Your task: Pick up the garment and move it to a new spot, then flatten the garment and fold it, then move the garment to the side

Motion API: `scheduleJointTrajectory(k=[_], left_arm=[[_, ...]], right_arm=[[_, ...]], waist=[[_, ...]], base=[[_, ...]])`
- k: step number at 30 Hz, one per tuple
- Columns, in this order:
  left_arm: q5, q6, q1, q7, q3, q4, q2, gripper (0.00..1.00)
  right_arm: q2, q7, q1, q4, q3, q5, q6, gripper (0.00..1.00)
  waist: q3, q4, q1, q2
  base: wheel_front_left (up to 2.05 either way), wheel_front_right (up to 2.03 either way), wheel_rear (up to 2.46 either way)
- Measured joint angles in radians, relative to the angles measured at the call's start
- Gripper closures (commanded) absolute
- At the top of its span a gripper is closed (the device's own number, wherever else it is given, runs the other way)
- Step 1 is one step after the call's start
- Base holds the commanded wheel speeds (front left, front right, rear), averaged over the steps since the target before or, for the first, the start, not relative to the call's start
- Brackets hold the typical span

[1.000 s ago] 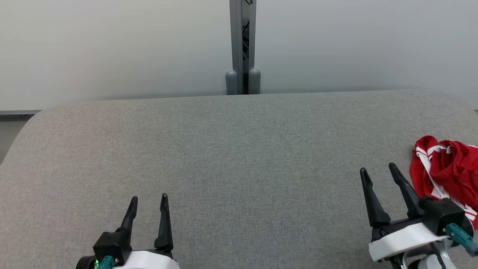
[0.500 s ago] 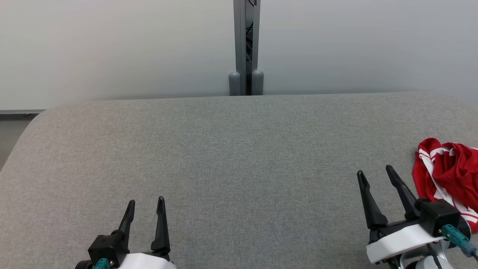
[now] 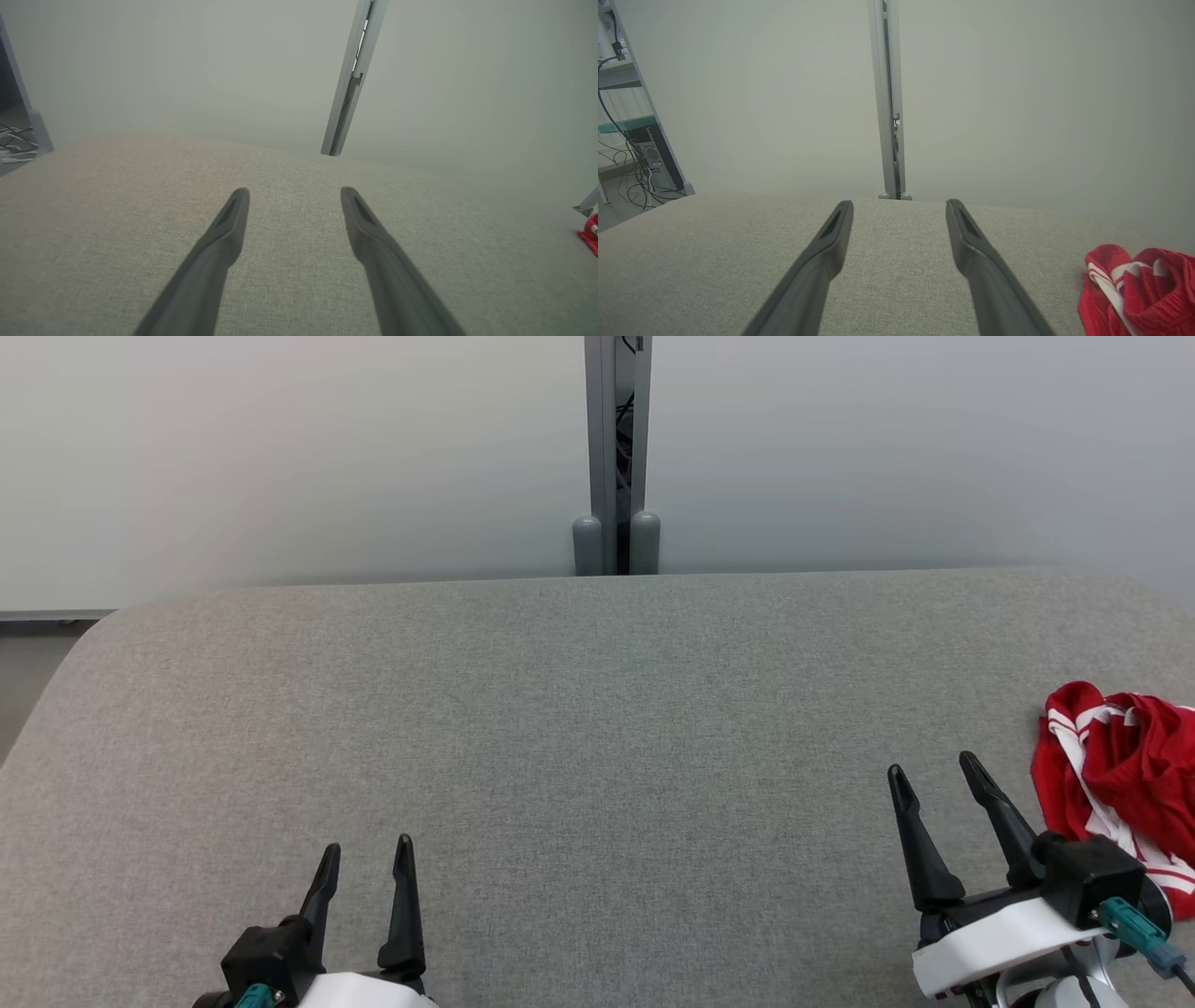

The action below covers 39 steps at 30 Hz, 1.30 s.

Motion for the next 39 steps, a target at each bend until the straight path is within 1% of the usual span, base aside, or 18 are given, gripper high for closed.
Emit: scheduleJointTrajectory(k=[6, 9, 16, 29, 30, 35, 39], left_arm=[[-0.001, 0.000, 0.000, 0.000, 0.000, 0.008, 0.000, 0.00], [-0.033, -0.002, 0.000, 0.000, 0.002, 0.005, 0.000, 0.00], [-0.060, -0.010, 0.000, 0.000, 0.003, 0.007, 0.000, 0.00], [-0.074, -0.010, 0.000, 0.000, 0.006, 0.009, 0.000, 0.00], [-0.076, -0.010, 0.000, 0.000, 0.007, 0.010, 0.000, 1.00], [-0.079, -0.009, 0.022, 0.006, 0.001, 0.049, -0.003, 1.00], [-0.144, -0.017, 0.020, 0.015, -0.006, 0.057, -0.003, 1.00]], right_arm=[[0.000, 0.000, 0.000, 0.003, 0.000, -0.001, 0.000, 0.00], [0.001, 0.000, 0.000, 0.002, -0.002, -0.002, 0.000, 0.00], [0.002, 0.000, 0.000, 0.001, -0.002, -0.001, 0.000, 0.00], [0.001, 0.000, 0.000, 0.006, 0.003, 0.000, 0.000, 0.00], [0.001, 0.000, 0.000, 0.007, 0.004, 0.000, 0.000, 1.00], [0.016, 0.008, 0.031, 0.043, 0.004, 0.004, 0.000, 1.00], [0.018, 0.040, 0.038, 0.046, -0.031, 0.070, 0.000, 1.00]], waist=[[0.002, 0.005, 0.0000, 0.0000], [0.001, 0.010, 0.0000, 0.0000], [-0.006, 0.023, 0.0000, 0.0000], [-0.011, 0.035, 0.0000, 0.0000], [-0.012, 0.035, 0.0000, 0.0000], [-0.012, 0.034, 0.0000, 0.0000], [-0.011, 0.031, 0.0000, 0.0000]], base=[[0.00, 0.00, 0.00], [0.00, 0.00, 0.00], [0.00, 0.00, 0.00], [0.00, 0.00, 0.00], [0.00, 0.00, 0.00], [0.00, 0.00, 0.00], [0.00, 0.00, 0.00]])
